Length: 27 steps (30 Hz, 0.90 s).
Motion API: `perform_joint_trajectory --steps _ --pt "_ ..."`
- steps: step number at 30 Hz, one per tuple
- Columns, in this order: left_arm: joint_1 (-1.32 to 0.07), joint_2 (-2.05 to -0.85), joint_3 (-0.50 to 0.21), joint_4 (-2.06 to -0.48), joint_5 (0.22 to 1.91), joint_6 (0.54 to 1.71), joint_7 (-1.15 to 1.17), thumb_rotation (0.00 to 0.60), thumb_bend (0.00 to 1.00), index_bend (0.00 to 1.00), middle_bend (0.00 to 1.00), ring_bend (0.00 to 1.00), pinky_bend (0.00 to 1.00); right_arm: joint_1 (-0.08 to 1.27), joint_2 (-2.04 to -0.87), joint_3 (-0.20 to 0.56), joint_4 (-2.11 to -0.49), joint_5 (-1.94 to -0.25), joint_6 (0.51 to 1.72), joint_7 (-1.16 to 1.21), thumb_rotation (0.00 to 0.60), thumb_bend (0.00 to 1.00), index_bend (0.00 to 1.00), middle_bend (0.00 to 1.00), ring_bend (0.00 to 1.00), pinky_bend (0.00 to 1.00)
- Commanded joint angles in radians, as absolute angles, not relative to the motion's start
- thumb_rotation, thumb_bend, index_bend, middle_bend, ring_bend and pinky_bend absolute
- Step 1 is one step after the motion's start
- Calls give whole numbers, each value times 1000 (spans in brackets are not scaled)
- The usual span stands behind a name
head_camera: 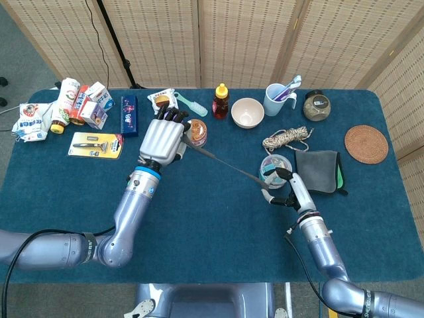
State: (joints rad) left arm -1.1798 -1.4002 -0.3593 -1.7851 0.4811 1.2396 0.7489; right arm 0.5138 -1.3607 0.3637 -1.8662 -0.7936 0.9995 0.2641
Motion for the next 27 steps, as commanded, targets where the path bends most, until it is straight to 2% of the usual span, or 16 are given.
perform_joint_trajectory --steps 1,20,27 --pt "-1153 -1383 -337 -1780 499 1226 727 600 462 739 228 148 25 507 -1354 359 -1861 -800 994 271 600 553 715 313 128 0" --pt "-1030 -1283 -268 -1729 585 1170 629 600 462 739 228 147 25 477 -1325 360 -1831 -820 983 311 600 553 705 312 128 0" --pt "-990 -1272 -263 -1723 613 1150 569 600 462 739 228 147 25 475 -1324 361 -1827 -836 971 324 600 554 697 304 128 0"
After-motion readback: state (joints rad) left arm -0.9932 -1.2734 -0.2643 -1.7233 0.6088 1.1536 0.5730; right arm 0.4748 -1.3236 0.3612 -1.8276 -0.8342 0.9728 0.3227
